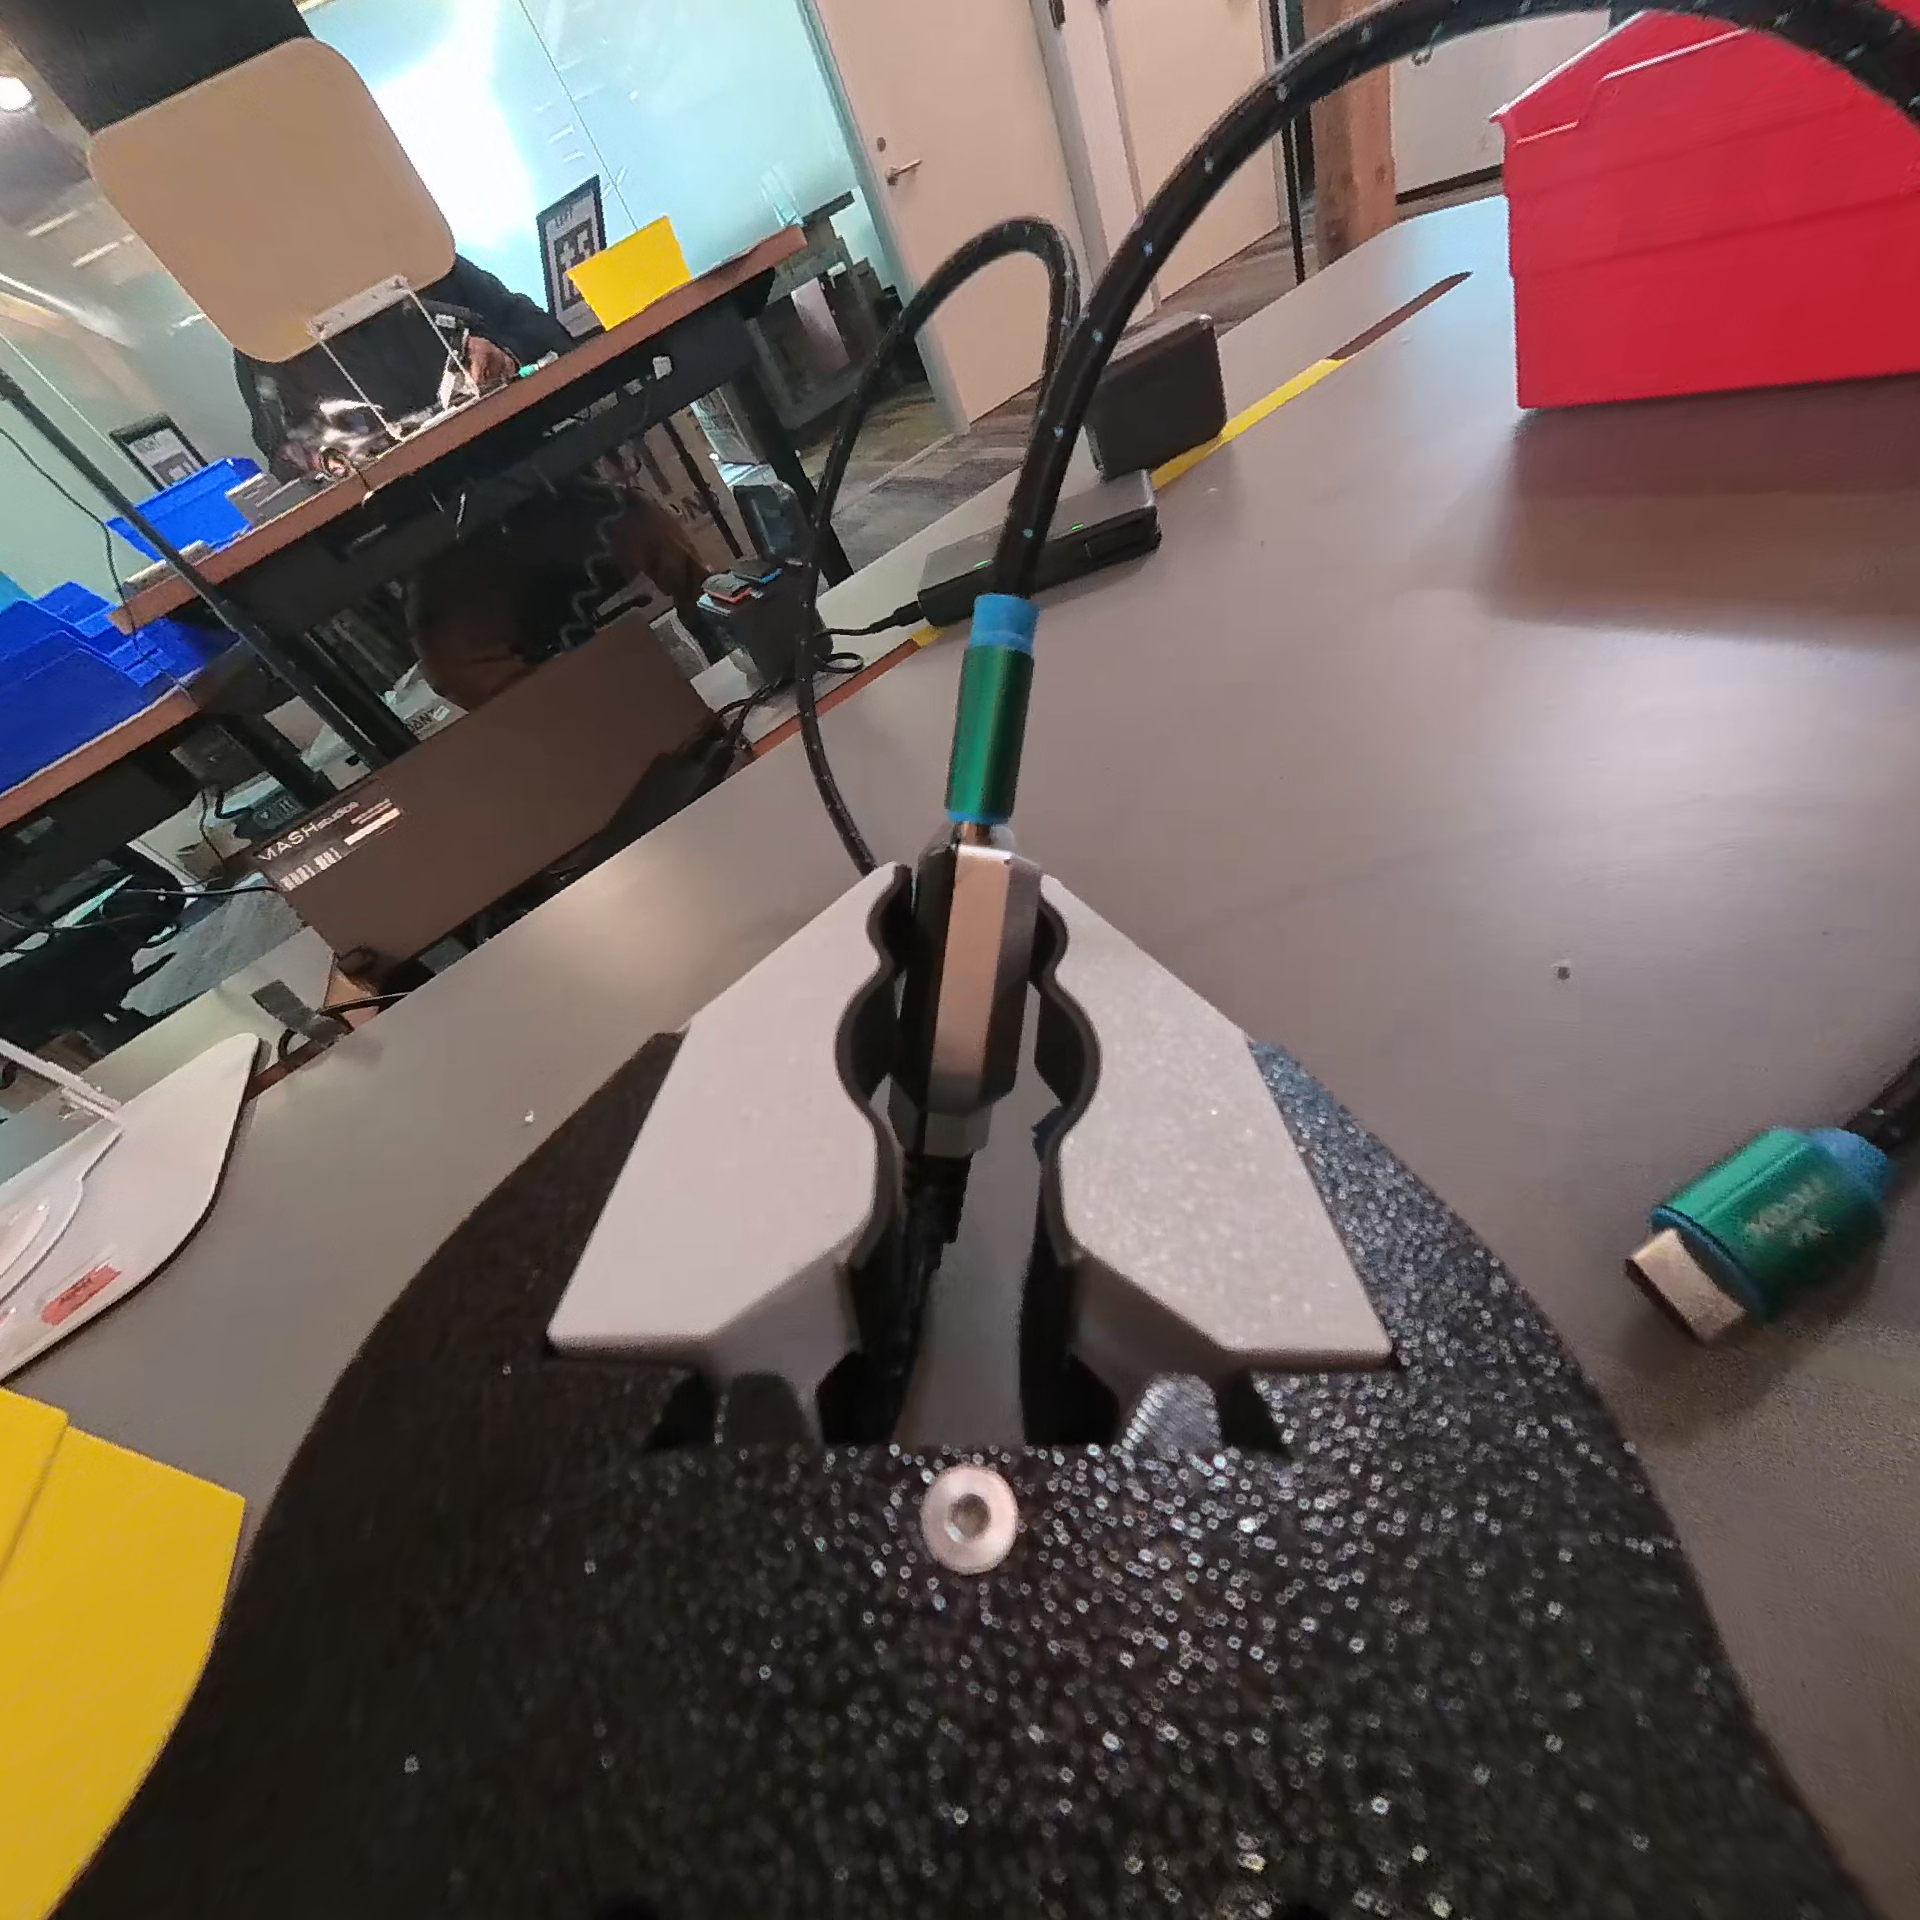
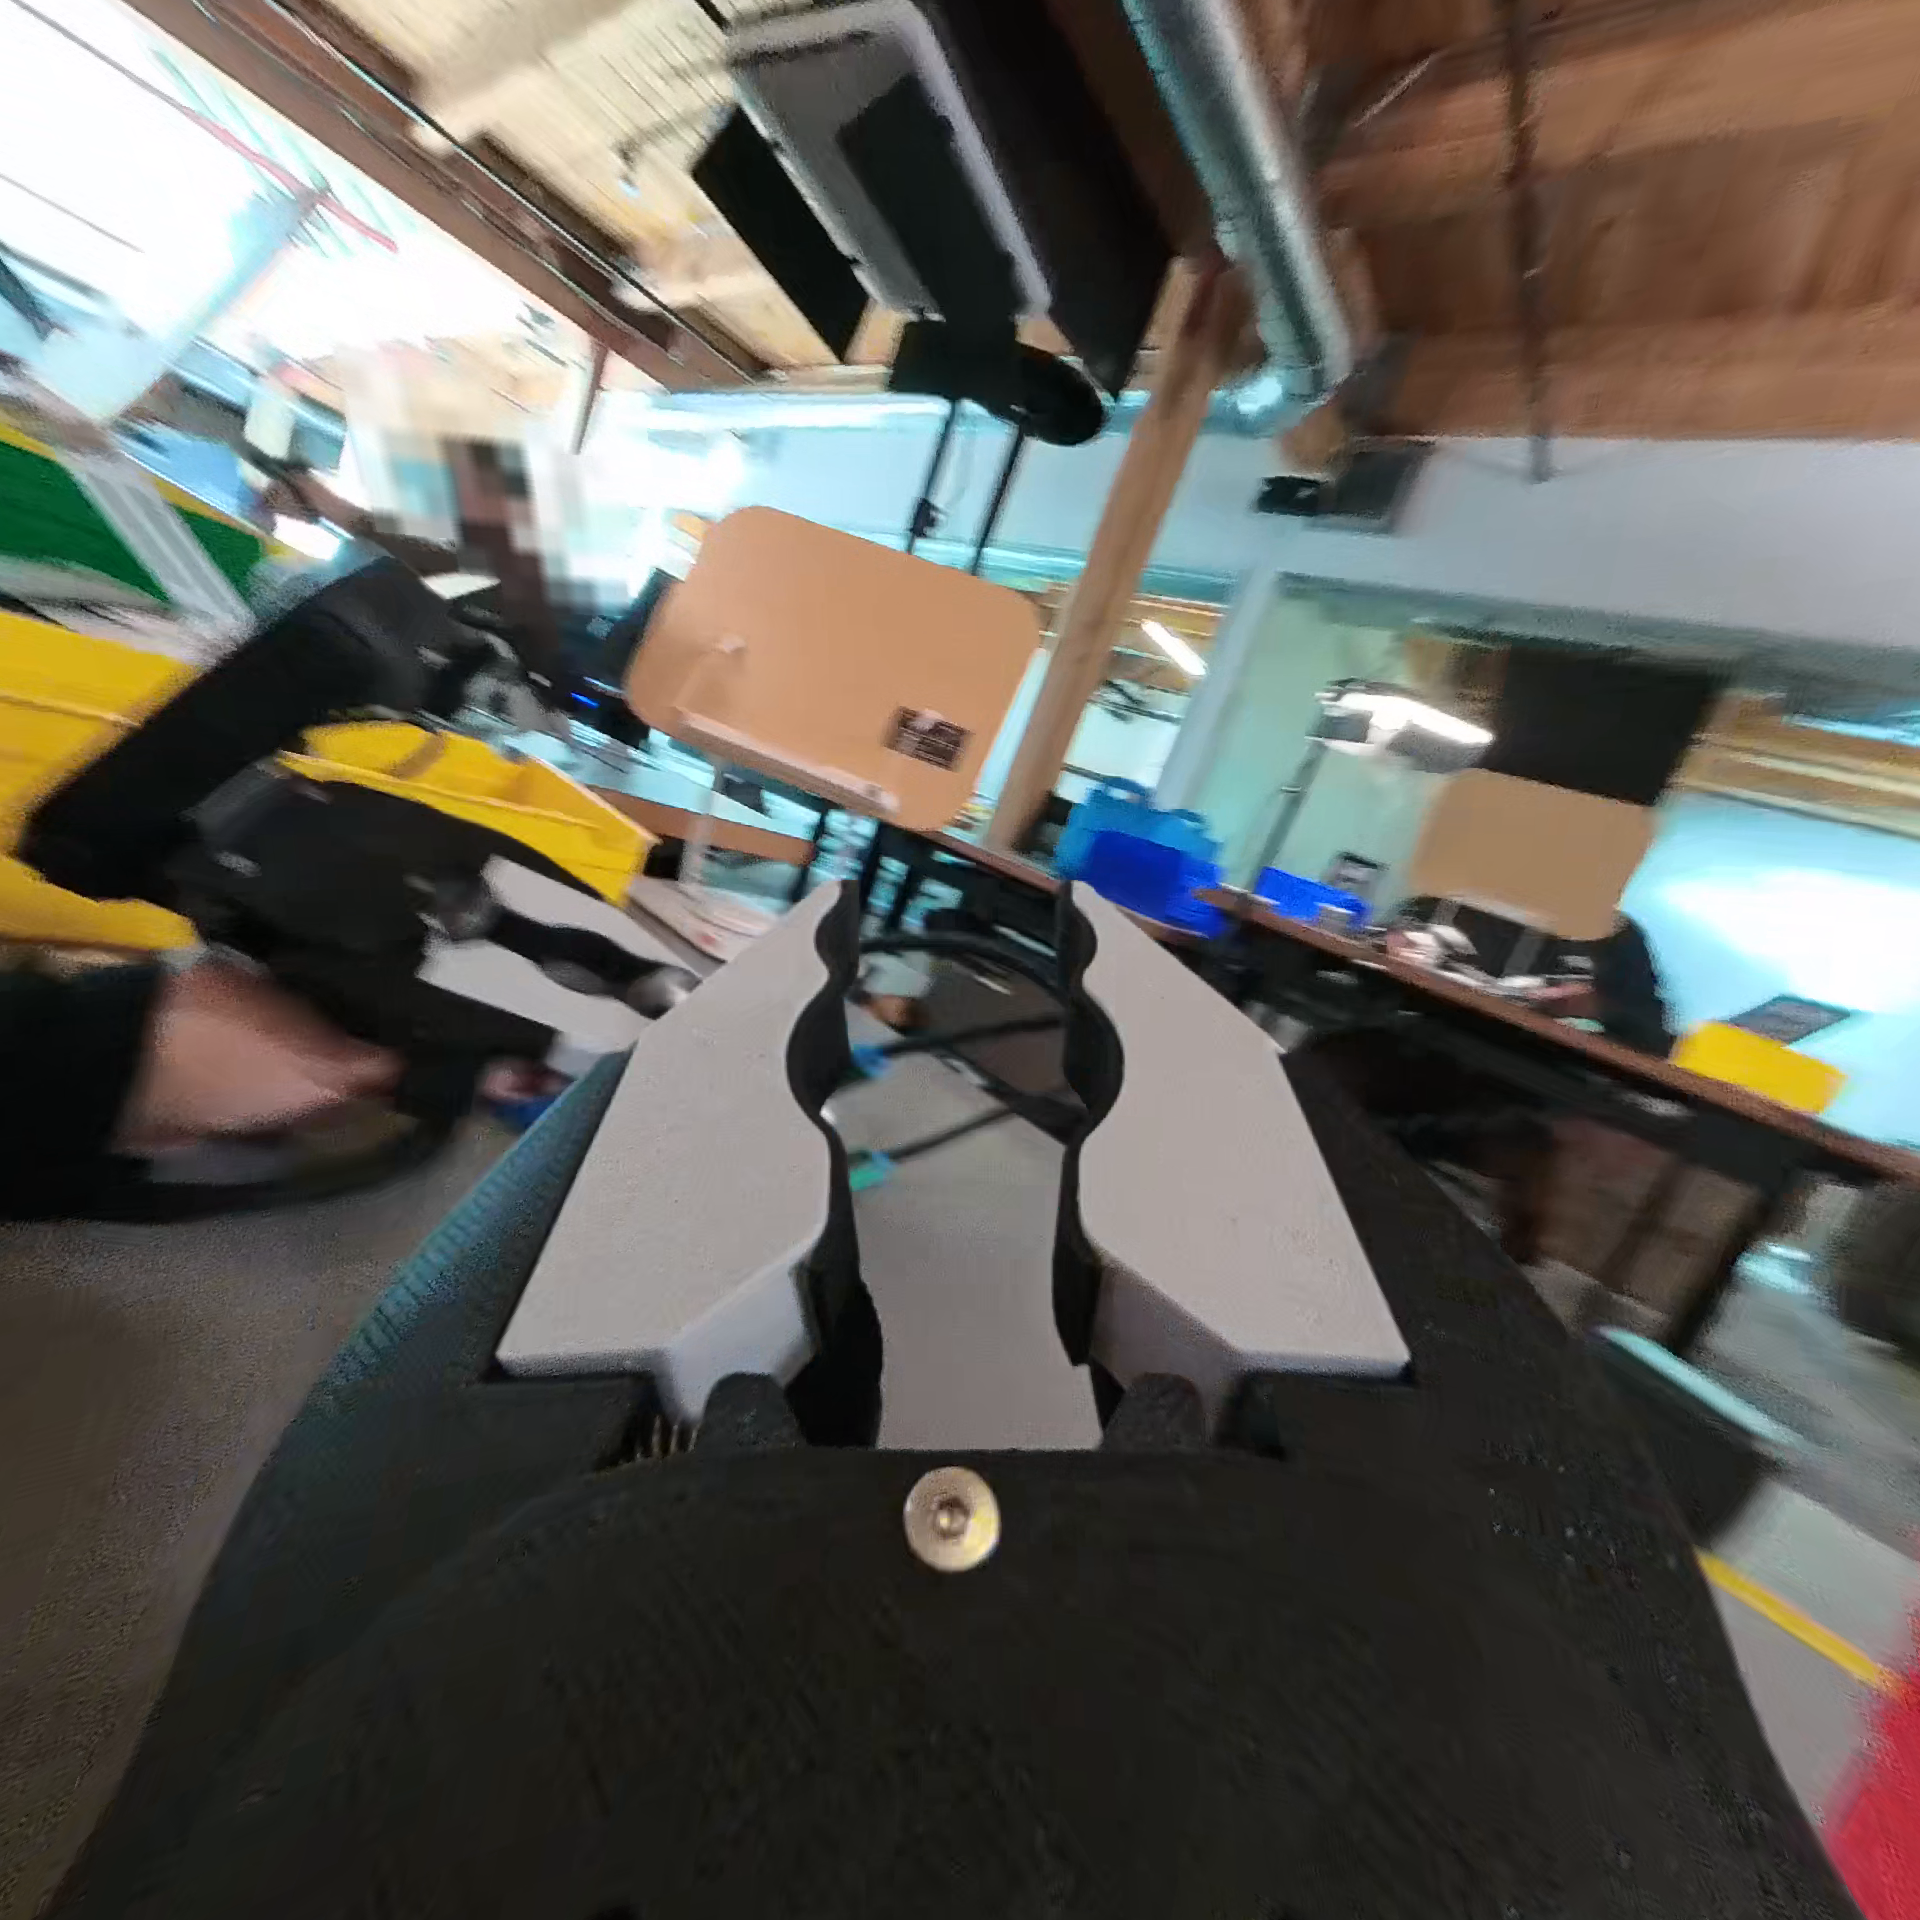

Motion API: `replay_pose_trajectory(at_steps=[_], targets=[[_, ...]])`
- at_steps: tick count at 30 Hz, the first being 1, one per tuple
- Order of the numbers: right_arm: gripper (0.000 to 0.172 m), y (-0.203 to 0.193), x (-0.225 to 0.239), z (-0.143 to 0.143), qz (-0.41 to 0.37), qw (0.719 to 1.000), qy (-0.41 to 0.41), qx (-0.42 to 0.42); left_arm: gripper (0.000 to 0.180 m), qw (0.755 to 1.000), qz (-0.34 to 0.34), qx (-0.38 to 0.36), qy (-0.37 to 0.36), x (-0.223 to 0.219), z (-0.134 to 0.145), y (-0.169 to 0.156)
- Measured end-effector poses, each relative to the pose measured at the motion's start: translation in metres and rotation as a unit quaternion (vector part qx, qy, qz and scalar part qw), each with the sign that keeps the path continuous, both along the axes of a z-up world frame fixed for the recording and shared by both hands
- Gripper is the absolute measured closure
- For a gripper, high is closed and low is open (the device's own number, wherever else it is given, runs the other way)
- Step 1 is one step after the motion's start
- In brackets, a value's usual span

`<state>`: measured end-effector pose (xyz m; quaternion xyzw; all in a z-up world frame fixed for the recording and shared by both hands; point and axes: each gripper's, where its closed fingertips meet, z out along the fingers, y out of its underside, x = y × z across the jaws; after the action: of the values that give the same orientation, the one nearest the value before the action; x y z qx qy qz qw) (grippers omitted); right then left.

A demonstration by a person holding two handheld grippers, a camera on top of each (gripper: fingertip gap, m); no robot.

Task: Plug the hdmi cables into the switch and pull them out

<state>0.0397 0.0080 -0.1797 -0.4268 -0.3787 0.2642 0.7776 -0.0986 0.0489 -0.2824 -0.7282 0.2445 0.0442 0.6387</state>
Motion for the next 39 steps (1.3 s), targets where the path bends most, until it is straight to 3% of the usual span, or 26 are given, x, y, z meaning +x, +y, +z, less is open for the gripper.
replay_pose_trajectory(at_steps=[4,7,13,18,24,29,34,35,37,39], targets=[[0.135,0.032,0.033,-0.018,-0.091,0.995,-0.041,0.032,0.162,1.000,-0.003,0.000,0.001,0.001,0.000,0.000],[0.135,0.044,0.045,-0.027,-0.109,0.993,-0.040,0.022,0.162,1.000,-0.005,0.000,-0.001,0.001,0.000,-0.001],[0.133,0.044,0.037,-0.036,-0.087,0.995,-0.052,0.003,0.162,1.000,-0.010,0.002,0.009,0.002,0.000,-0.001],[0.113,0.030,0.011,-0.050,-0.048,0.988,-0.143,0.034,0.163,0.997,-0.031,0.019,0.073,0.007,0.005,-0.006],[0.106,-0.013,-0.039,-0.051,-0.039,0.936,-0.296,0.188,0.163,0.977,-0.057,0.068,0.196,0.017,0.014,-0.015],[0.102,0.003,-0.070,-0.065,-0.074,0.890,-0.392,0.222,0.162,0.950,-0.092,0.121,0.272,0.032,0.018,-0.026],[0.120,0.003,-0.088,-0.084,-0.066,0.846,-0.452,0.276,0.162,0.928,-0.117,0.145,0.321,0.042,0.016,-0.034],[0.125,0.007,-0.088,-0.084,-0.080,0.841,-0.454,0.282,0.162,0.926,-0.119,0.145,0.329,0.043,0.014,-0.035],[0.152,0.013,-0.086,-0.078,-0.106,0.841,-0.446,0.286,0.162,0.921,-0.131,0.151,0.333,0.046,0.012,-0.037],[0.158,0.015,-0.083,-0.080,-0.105,0.843,-0.453,0.271,0.162,0.921,-0.136,0.150,0.333,0.049,0.010,-0.037]])
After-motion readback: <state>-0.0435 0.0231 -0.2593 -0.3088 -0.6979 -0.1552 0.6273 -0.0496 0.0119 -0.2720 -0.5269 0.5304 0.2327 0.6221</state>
